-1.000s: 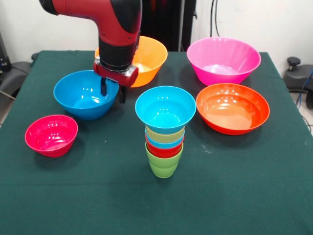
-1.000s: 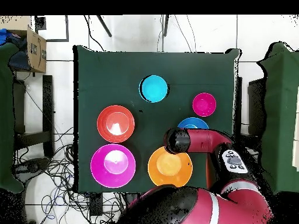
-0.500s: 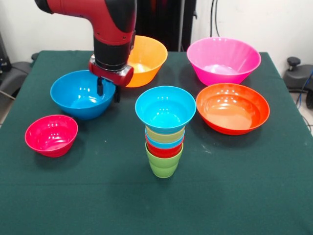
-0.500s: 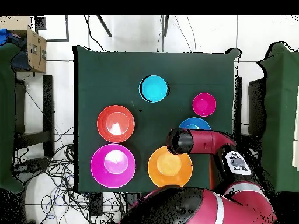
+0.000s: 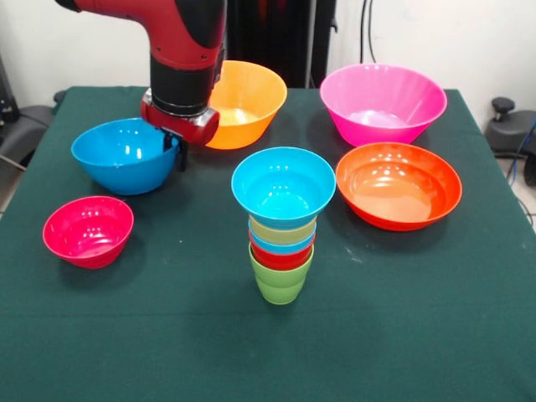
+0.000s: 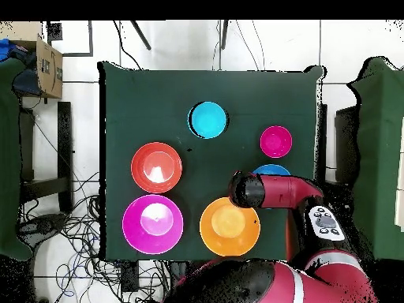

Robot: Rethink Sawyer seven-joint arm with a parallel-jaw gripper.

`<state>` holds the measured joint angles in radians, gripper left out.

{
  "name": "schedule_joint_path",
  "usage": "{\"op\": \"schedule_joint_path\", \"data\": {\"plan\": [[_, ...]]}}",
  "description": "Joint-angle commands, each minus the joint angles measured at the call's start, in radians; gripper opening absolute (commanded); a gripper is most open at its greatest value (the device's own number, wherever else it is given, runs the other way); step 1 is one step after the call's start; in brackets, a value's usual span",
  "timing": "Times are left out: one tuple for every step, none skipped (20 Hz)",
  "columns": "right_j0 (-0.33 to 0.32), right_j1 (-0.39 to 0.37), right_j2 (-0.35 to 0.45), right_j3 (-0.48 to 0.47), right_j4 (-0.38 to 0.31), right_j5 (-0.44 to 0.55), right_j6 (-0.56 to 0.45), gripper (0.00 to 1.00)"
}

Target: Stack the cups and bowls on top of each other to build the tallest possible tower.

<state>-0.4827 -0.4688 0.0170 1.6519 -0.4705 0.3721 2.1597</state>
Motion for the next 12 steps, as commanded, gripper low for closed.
{"op": "schedule_joint_path", "data": {"plan": [[0.013,0.034,0.083,-0.023,-0.067,-0.039,-0.056,0.0],[0.011,0.024,0.089,-0.025,-0.059,-0.017,-0.064,0.0],[0.01,0.004,0.097,-0.025,-0.044,0.031,-0.081,0.0],[0.013,-0.007,0.097,-0.028,-0.038,0.052,-0.086,0.0],[0.017,-0.02,0.099,-0.037,-0.032,0.075,-0.095,0.0],[0.021,-0.032,0.1,-0.046,-0.026,0.099,-0.103,0.0],[0.024,-0.048,0.108,-0.058,-0.017,0.133,-0.12,0.0],[0.023,-0.057,0.113,-0.064,-0.012,0.154,-0.129,0.0],[0.024,-0.072,0.122,-0.076,-0.001,0.19,-0.143,0.0],[0.023,-0.078,0.127,-0.085,0.003,0.212,-0.152,0.0],[0.028,-0.087,0.131,-0.103,0.009,0.249,-0.163,0.0],[0.029,-0.09,0.133,-0.114,0.01,0.268,-0.169,0.0]]}}
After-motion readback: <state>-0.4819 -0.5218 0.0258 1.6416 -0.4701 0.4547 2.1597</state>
